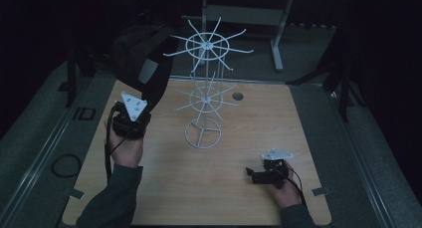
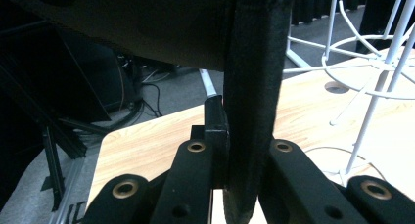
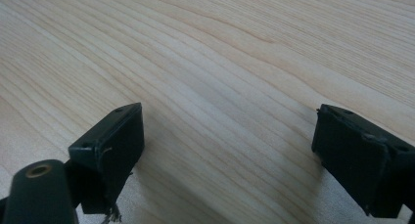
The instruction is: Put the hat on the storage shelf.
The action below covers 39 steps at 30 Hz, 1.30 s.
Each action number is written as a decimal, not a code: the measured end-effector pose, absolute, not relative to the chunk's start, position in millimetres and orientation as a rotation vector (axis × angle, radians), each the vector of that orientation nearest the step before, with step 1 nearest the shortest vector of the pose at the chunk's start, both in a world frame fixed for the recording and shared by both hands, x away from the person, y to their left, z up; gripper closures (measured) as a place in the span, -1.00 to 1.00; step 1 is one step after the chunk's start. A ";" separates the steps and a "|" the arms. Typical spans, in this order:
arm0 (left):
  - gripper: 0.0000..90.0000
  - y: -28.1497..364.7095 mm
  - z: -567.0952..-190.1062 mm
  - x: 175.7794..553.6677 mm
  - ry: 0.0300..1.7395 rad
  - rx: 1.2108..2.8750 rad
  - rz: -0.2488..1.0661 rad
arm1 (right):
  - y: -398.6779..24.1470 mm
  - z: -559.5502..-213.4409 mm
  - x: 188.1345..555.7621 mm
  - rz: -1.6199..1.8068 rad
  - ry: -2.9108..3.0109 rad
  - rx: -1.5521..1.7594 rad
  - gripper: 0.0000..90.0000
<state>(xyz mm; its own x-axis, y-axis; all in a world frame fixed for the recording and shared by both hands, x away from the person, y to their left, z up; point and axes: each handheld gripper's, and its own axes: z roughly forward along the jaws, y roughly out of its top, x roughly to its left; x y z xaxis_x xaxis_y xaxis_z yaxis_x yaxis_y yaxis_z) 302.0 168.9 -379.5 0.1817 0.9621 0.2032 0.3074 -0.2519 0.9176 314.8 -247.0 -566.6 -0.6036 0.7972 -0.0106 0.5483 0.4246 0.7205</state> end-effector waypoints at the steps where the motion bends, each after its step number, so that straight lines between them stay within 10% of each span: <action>1: 0.92 168.9 -379.6 302.0 1.214 1.699 1.089 | -247.0 -566.6 314.8 0.985 2.333 1.152 -0.74; 39: 0.92 162.9 -388.9 305.0 1.195 1.730 1.110 | -246.9 -566.6 314.7 0.985 2.333 1.155 -0.74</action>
<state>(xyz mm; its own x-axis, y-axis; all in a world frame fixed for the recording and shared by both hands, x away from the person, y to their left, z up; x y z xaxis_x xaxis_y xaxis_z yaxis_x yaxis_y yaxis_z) 305.0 162.9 -388.9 0.1896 0.9528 0.2372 0.3070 -0.2870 0.9074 314.7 -246.9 -566.6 -0.6031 0.7976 -0.0094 0.5495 0.4240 0.7199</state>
